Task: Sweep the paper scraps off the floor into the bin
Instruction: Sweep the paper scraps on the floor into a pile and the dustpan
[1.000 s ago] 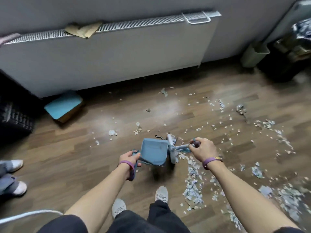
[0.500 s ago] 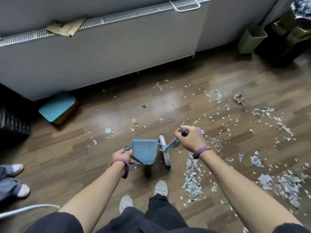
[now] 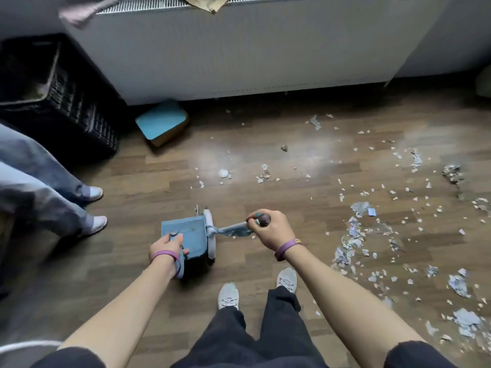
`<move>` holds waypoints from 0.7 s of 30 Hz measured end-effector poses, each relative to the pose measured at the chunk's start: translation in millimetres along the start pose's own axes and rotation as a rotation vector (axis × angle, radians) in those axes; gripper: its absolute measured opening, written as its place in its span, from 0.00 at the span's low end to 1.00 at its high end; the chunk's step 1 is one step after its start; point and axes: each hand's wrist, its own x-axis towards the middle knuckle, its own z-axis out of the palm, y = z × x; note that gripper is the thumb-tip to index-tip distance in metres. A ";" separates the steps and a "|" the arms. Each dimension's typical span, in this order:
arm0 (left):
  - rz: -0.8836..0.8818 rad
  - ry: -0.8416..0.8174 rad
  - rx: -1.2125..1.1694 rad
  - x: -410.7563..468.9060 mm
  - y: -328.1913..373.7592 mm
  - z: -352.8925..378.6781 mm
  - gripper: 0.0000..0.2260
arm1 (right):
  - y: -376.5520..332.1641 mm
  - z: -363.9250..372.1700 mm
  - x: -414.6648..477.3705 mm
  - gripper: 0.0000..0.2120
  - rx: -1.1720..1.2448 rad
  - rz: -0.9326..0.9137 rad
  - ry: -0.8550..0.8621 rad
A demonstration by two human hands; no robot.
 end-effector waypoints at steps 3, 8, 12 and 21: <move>-0.037 -0.026 0.022 0.1 -15.8 2.2 0.13 | 20.5 -1.1 -18.0 0.04 -0.110 -0.009 -0.045; -0.095 -0.084 0.029 -33.8 -37.1 64.9 0.16 | 62.7 -71.9 -40.0 0.06 -0.283 0.021 0.029; -0.088 -0.187 0.076 -83.3 -52.6 152.6 0.13 | 109.4 -154.8 -61.7 0.06 -0.304 0.081 0.156; 0.074 -0.465 0.362 -188.2 -80.3 308.7 0.14 | 211.4 -308.2 -131.4 0.07 -0.226 0.355 0.450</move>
